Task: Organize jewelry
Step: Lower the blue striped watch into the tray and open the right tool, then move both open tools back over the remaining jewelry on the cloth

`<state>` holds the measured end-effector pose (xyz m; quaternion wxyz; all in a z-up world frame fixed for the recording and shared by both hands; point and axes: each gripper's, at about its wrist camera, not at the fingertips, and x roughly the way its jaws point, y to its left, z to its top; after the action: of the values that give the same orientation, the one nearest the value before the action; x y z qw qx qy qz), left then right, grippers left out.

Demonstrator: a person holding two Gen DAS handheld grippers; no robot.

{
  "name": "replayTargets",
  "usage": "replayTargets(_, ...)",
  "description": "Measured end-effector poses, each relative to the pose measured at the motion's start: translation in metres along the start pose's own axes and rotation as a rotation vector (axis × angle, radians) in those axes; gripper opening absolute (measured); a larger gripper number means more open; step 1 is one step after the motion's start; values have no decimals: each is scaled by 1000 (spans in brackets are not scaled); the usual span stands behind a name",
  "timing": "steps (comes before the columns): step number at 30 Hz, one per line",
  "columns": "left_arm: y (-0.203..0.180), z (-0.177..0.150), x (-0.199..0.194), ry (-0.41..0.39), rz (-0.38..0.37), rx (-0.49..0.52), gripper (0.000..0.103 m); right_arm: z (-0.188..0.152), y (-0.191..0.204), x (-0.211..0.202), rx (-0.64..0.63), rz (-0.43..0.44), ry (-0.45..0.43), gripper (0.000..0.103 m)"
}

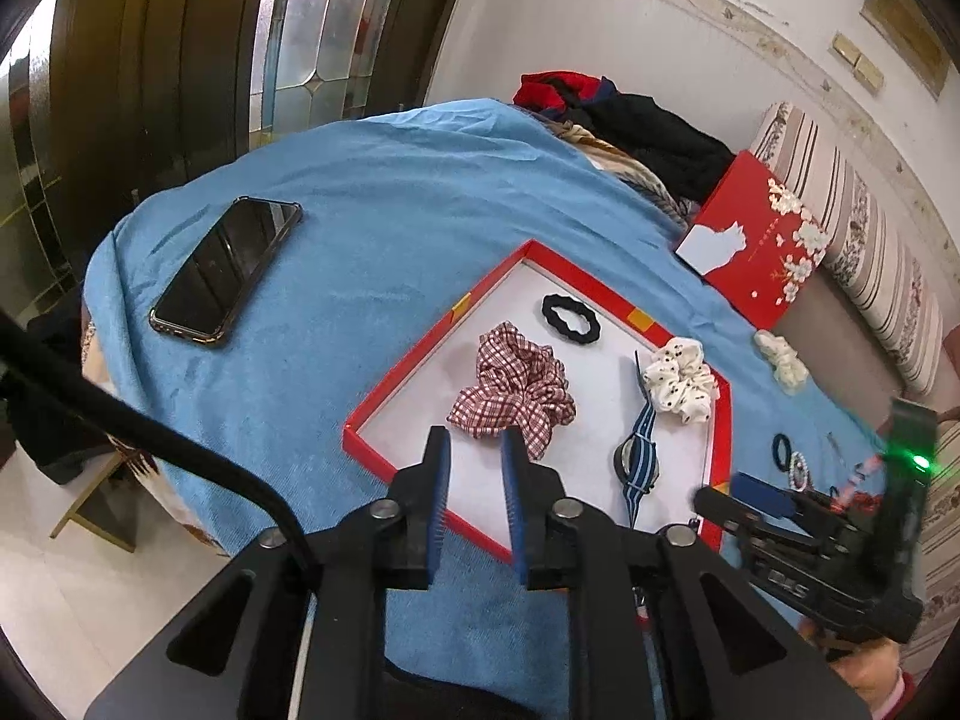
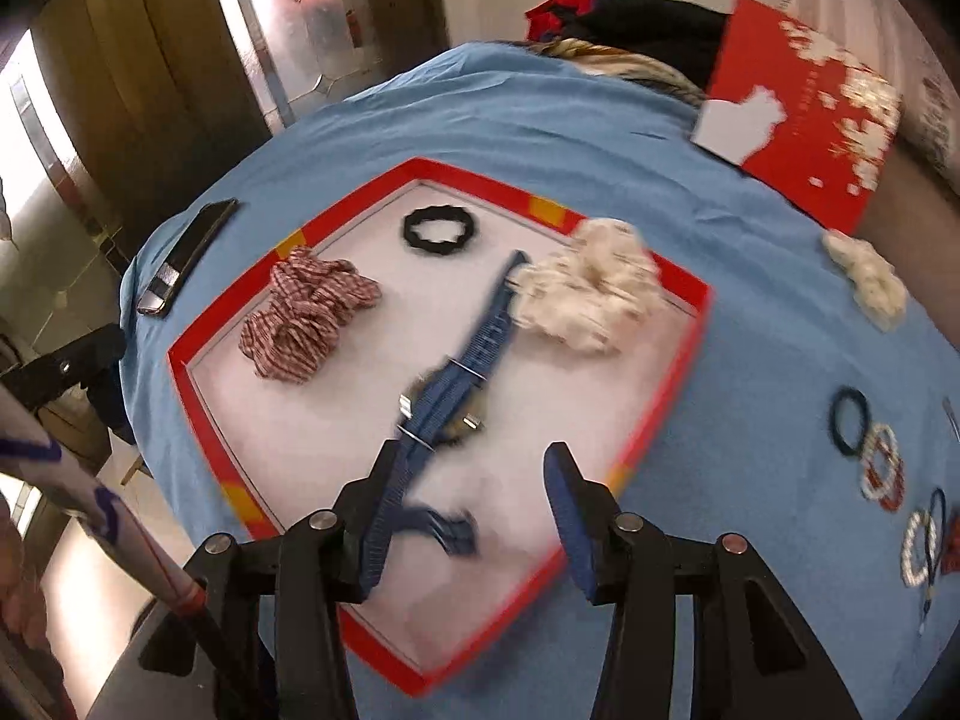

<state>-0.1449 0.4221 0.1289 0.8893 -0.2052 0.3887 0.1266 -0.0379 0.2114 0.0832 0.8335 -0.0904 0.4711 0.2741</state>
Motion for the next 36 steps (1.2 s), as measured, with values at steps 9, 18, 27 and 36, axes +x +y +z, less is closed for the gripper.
replayTargets(9,-46,-14,6,38,-20,87,32,-60,-95,-50,181,-101,-35,58)
replayTargets(18,-132,-35,15,94,-81,231,40,-146,-212,-89,417,-251,-6,60)
replayTargets(27,-245,-55,69,201,-204,358,45,-195,-292,-128,603,-294,-64,60)
replayTargets(36,-325,-50,162,289,-231,413,44,-184,-328,-126,607,-288,-123,60)
